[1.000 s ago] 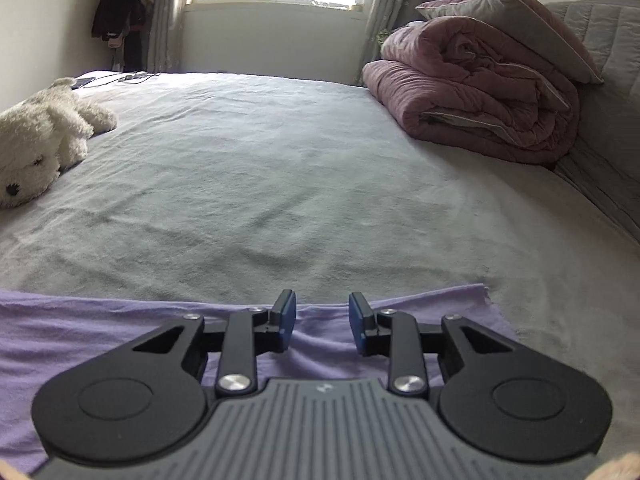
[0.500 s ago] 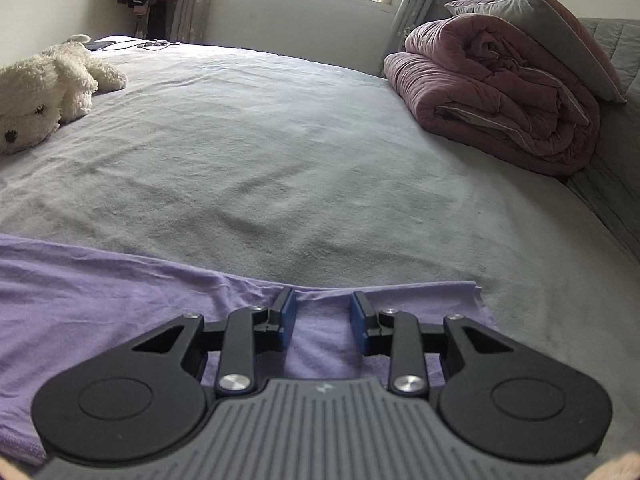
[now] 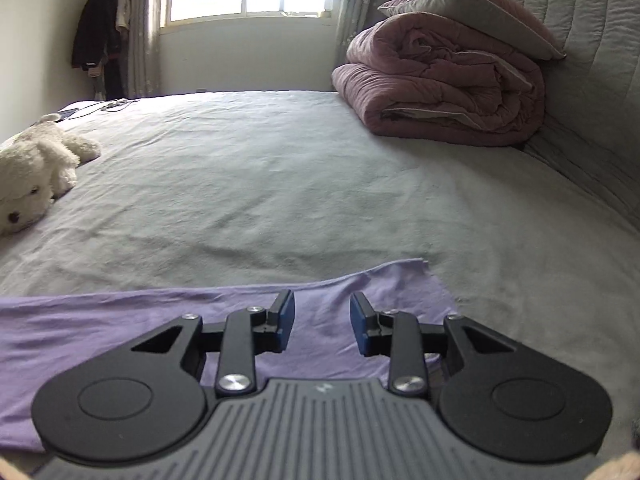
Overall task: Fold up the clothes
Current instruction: 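Open the right gripper and release the garment hem end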
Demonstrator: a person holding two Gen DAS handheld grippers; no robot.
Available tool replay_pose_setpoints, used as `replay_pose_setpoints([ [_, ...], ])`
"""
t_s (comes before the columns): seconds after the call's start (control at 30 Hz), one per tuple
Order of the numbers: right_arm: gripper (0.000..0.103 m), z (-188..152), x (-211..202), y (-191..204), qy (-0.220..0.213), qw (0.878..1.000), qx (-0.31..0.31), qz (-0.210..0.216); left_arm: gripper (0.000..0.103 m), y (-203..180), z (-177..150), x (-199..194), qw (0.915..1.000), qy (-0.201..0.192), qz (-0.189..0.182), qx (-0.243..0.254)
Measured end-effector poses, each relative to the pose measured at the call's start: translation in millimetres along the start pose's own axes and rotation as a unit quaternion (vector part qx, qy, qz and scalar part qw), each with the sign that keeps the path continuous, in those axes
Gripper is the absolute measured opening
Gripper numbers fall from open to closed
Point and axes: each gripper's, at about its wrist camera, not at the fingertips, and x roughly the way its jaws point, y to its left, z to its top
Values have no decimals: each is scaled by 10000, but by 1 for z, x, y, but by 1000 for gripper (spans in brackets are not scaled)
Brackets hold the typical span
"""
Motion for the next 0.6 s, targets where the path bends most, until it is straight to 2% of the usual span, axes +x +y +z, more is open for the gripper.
replay_pose_setpoints([
  [0.03, 33, -6, -1, 2, 96, 9999, -112, 8, 32, 0, 0, 0, 10000, -1, 6, 8],
  [0.1, 34, -18, 4, -3, 227, 9985, -319, -375, 33, 0, 0, 1, 10000, -1, 11, 16],
  [0.2, 53, -18, 5, -52, 203, 9910, 513, -1217, 33, 1, 1, 1, 10000, 1, 7, 15],
  [0.27, 53, -18, 0, -85, 311, 9738, 1360, -1795, 33, 1, 1, 1, 10000, 3, -2, 12],
  [0.3, 53, -20, -2, -90, 362, 9702, 1471, -1891, 33, 2, 1, 1, 10000, 5, -9, 8],
  [0.4, 52, -26, -10, -92, 506, 9660, 1533, -2020, 34, 2, 2, 2, 10000, 14, -19, -10],
  [0.6, 52, -33, -47, -56, 594, 9736, 1751, -1336, 34, 6, 4, 1, 9998, 61, -80, -156],
])
